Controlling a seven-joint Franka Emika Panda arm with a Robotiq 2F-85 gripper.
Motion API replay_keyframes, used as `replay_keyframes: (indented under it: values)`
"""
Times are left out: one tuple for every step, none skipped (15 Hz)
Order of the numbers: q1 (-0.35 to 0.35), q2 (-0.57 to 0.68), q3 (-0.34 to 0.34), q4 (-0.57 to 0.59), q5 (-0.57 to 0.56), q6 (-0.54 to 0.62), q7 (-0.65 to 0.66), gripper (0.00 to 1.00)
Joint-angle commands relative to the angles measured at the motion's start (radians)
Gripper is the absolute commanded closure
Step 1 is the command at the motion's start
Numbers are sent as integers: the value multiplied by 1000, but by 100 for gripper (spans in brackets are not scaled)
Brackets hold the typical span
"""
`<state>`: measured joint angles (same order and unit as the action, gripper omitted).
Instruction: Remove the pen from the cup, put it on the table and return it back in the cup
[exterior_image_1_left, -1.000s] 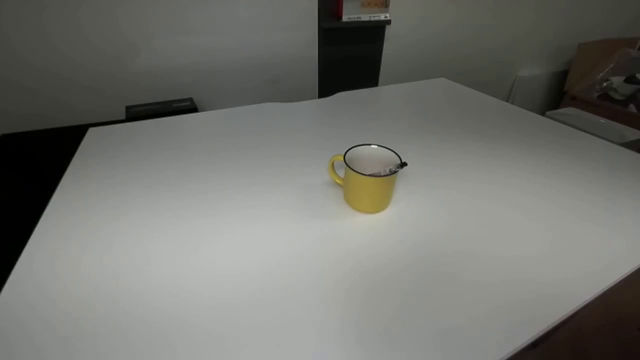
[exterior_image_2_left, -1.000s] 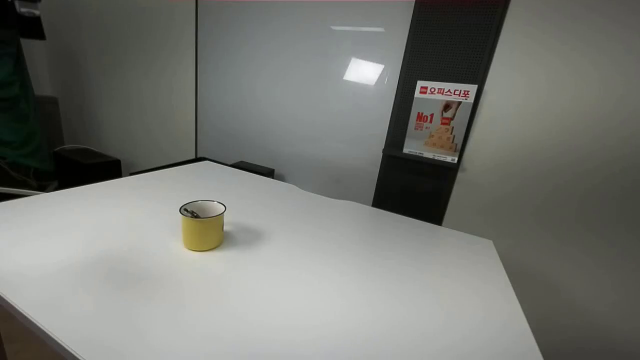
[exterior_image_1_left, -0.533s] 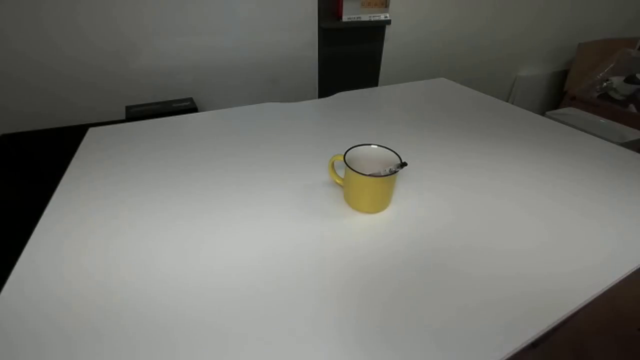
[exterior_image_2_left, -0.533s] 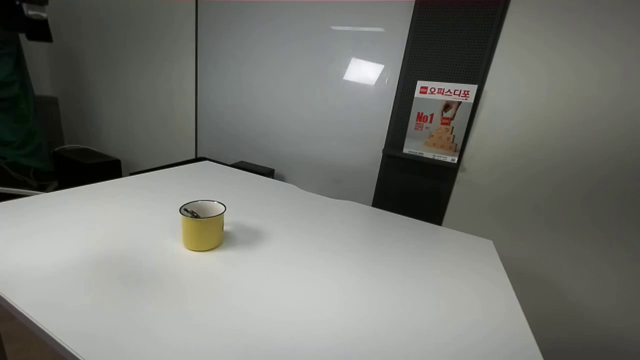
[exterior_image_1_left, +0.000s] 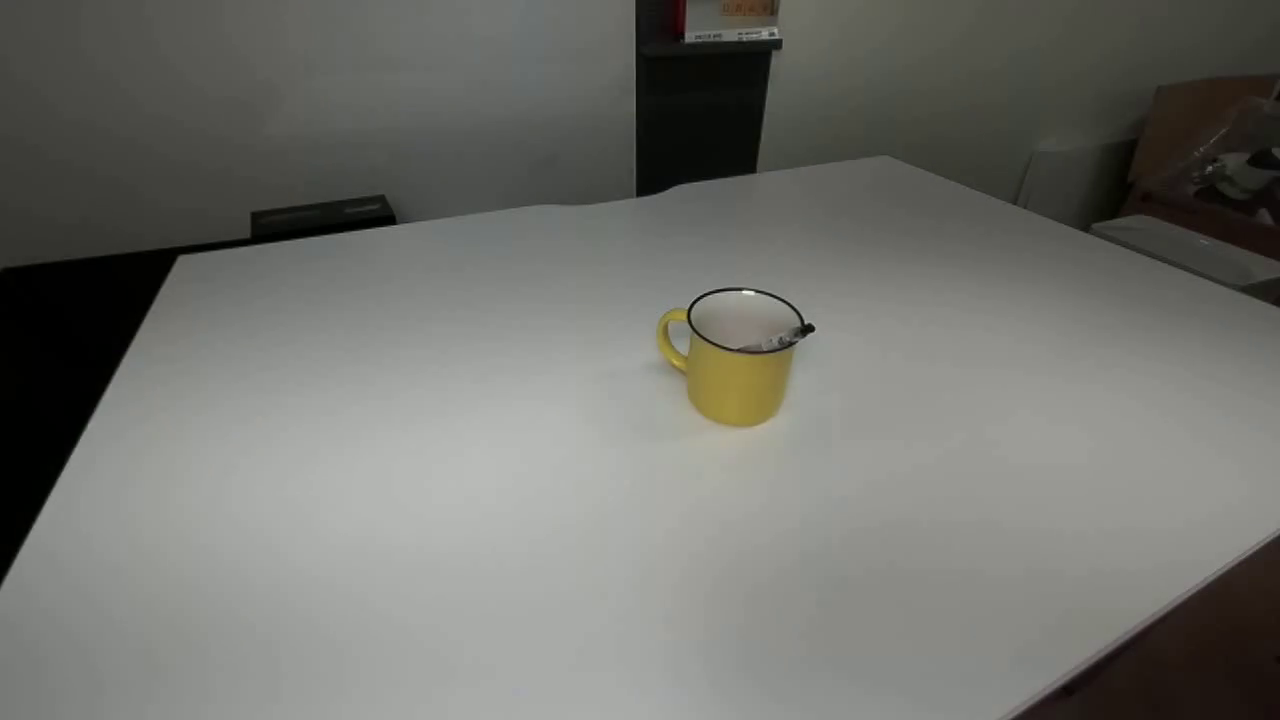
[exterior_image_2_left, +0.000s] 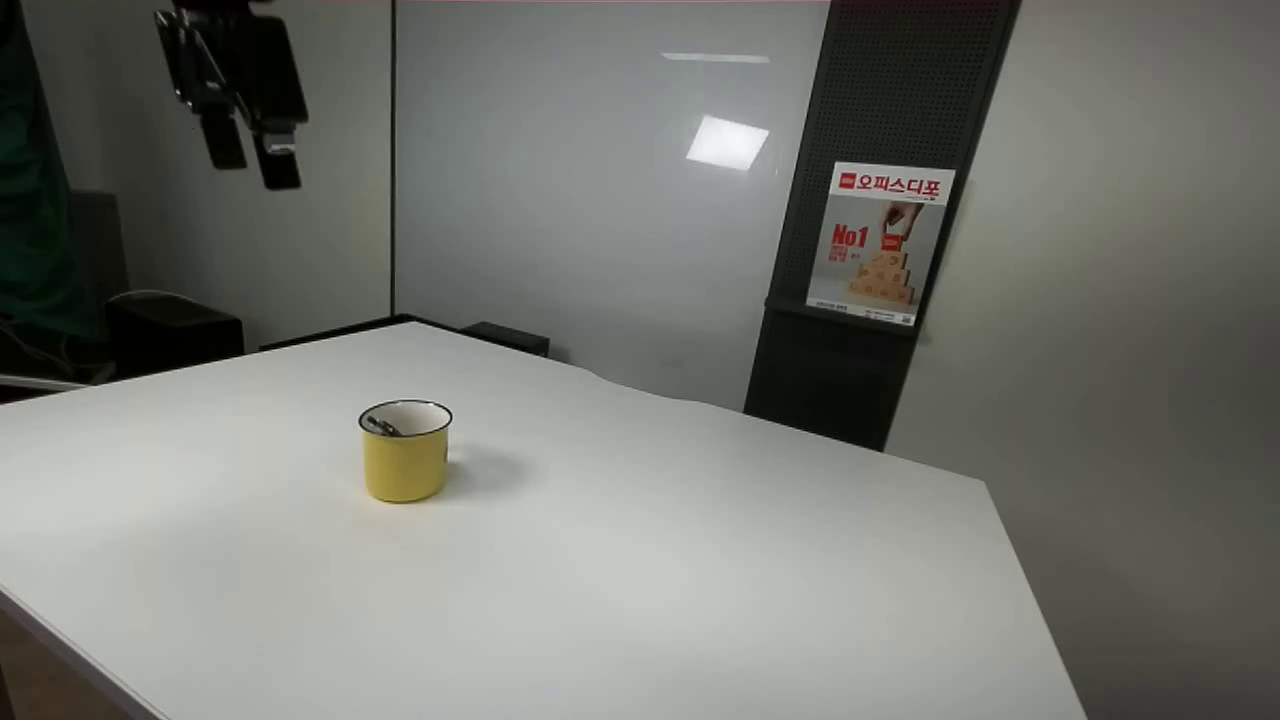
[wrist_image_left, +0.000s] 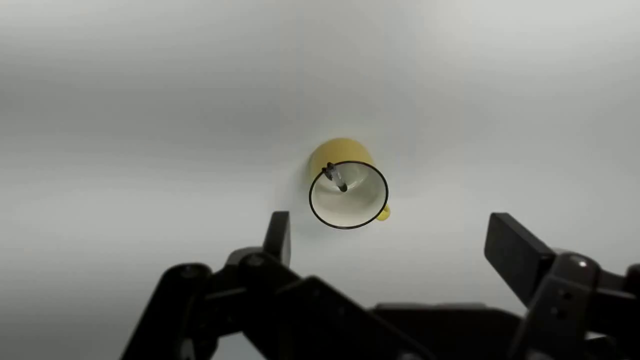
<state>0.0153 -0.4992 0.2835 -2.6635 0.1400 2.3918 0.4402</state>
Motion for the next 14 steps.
replay_keyframes:
  values:
    - [-51,254,-18,109,-92,110,12,0]
    - [-59,313,-24,132,-117,129,18,0]
    - [-63,366,-34,154,-140,142,21,0]
    - [-62,413,-46,177,-164,146,27,0]
    - [-55,458,-62,201,-179,148,26,0]
    - [-44,499,-80,223,-190,146,24,0]
    - [-33,538,-96,245,-196,148,22,0]
    - [-20,572,-111,264,-196,157,13,0]
    - [-5,600,-122,281,-211,163,13,0]
    - [5,533,-138,218,-180,166,-5,0]
    - [15,564,-147,237,-183,170,-6,0]
    - [22,585,-152,250,-186,172,-8,0]
    - [26,597,-154,259,-187,173,-8,0]
    - [27,600,-154,263,-188,173,-8,0]
